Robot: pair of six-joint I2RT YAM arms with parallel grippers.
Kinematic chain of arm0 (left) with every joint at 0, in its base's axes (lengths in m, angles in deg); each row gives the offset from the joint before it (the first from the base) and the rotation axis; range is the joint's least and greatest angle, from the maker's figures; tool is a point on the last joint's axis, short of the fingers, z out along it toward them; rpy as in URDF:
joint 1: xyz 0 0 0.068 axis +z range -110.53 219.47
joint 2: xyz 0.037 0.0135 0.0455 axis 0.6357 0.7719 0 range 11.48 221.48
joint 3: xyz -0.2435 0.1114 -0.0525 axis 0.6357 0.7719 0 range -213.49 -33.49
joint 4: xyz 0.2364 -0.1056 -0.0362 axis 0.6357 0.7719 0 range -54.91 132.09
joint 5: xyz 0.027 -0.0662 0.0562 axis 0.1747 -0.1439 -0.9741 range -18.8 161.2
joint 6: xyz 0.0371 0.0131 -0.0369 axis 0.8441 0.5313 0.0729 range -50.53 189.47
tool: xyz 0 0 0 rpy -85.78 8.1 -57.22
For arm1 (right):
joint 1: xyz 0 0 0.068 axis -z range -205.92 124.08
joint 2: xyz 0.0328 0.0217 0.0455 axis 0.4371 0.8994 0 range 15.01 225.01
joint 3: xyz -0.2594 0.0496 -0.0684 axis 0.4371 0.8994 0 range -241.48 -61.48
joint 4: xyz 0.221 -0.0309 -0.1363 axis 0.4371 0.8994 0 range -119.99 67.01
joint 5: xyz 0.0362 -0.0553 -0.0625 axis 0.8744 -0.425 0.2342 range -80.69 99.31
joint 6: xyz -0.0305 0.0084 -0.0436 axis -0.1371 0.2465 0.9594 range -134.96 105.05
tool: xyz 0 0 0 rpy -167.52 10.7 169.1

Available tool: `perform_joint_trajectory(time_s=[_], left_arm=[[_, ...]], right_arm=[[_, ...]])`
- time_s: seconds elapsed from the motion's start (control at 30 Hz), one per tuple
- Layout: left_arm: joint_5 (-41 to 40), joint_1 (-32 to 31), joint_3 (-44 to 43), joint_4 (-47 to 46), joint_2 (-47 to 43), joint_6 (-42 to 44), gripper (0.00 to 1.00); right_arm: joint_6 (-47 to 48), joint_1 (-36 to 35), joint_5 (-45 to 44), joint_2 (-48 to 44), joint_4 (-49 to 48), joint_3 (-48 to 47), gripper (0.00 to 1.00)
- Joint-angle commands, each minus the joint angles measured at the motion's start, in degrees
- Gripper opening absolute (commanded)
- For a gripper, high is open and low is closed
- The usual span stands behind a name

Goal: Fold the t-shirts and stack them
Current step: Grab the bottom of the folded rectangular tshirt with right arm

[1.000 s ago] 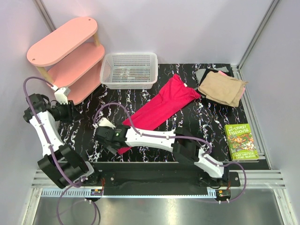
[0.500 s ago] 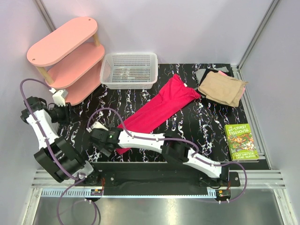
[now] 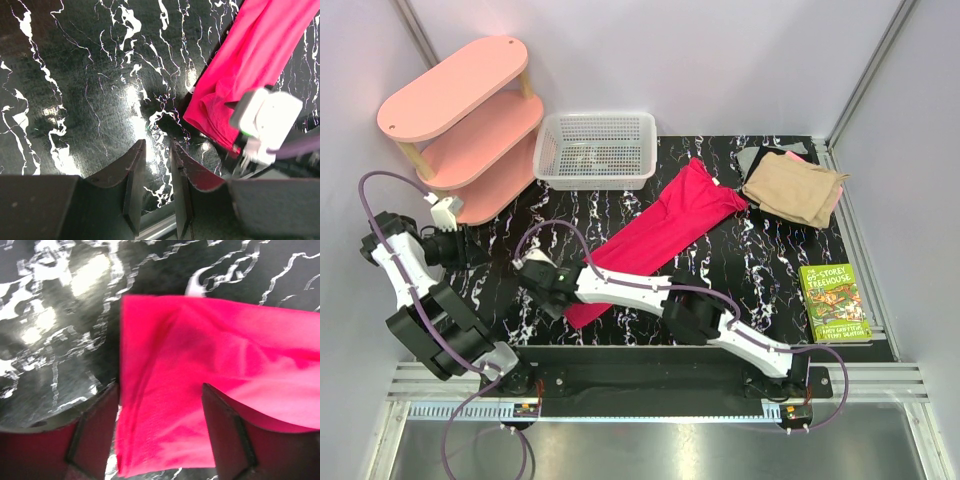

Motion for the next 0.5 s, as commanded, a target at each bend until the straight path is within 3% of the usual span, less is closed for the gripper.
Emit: perform_joint_trajectory(time_s=[0.0,0.2,0.47], left_arm=[[2.37,0.63,-0.76,0.20,0.17,2.41,0.29],[2.29,0.90,-1.37,0.29,0.79,2.94,0.29],[1.76,1.34,-1.29,0.20,1.14,3.81,0.29]], right_arm=[[-0.85,1.69,2.00,-0.40,-0.13,1.46,0.69],[-1.82,1.78,3.67,-0.31,-0.30,2.34,0.67],[-4.81,1.08,7.10,0.13,-0.21,5.32,0.52]])
